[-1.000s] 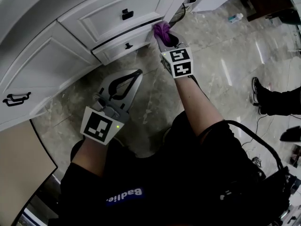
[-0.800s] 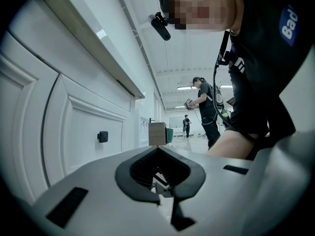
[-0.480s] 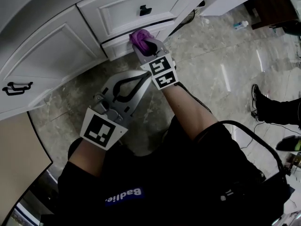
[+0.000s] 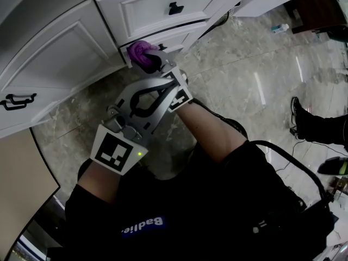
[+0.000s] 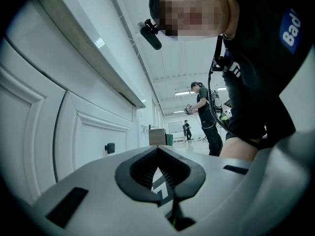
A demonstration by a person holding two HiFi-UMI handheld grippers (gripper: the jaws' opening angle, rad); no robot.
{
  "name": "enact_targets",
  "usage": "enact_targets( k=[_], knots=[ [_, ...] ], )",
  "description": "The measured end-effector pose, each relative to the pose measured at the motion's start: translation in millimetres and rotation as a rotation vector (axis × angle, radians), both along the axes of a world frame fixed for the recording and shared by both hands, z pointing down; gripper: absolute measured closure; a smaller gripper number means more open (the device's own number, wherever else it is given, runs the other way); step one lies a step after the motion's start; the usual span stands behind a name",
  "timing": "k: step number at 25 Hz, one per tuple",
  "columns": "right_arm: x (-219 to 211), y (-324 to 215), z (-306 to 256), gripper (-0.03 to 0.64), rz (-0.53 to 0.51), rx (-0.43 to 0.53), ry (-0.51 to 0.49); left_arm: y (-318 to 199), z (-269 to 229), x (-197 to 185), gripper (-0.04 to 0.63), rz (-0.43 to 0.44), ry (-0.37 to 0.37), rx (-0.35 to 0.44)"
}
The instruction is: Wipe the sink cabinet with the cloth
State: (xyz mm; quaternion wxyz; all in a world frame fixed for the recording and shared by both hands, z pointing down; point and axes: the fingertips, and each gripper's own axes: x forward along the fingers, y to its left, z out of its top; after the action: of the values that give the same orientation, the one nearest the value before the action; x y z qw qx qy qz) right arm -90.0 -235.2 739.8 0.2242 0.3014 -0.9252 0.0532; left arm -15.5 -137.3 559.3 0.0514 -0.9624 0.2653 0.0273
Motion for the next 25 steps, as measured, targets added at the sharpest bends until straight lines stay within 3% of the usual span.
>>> enact_targets(
  k=[7, 10, 14, 20, 25],
  knots=[
    [-14, 20, 8, 0.537, -0.119, -0.016, -0.004, -1, -2, 0, 0.606, 0.016, 0.018, 0.018],
    [5, 18, 10, 0.537, -0.101, -0.051, -0.025, -3, -4, 2, 0.606, 0.028, 0.027, 0.035],
    [81, -7, 6, 0.537, 0.066, -0.123, -0.075, -3, -4, 6, 0.606, 0.047, 0.025, 0.046],
    [211, -43, 28, 0.537, 0.382, -0.16, -0.001, -5, 1, 10, 0.606, 0.06, 0.016, 0.049],
    [257, -73, 47, 0.537, 0.6, -0.24, -0.087, -3, 1, 12, 0.606, 0.065, 0.019, 0.053]
  ],
)
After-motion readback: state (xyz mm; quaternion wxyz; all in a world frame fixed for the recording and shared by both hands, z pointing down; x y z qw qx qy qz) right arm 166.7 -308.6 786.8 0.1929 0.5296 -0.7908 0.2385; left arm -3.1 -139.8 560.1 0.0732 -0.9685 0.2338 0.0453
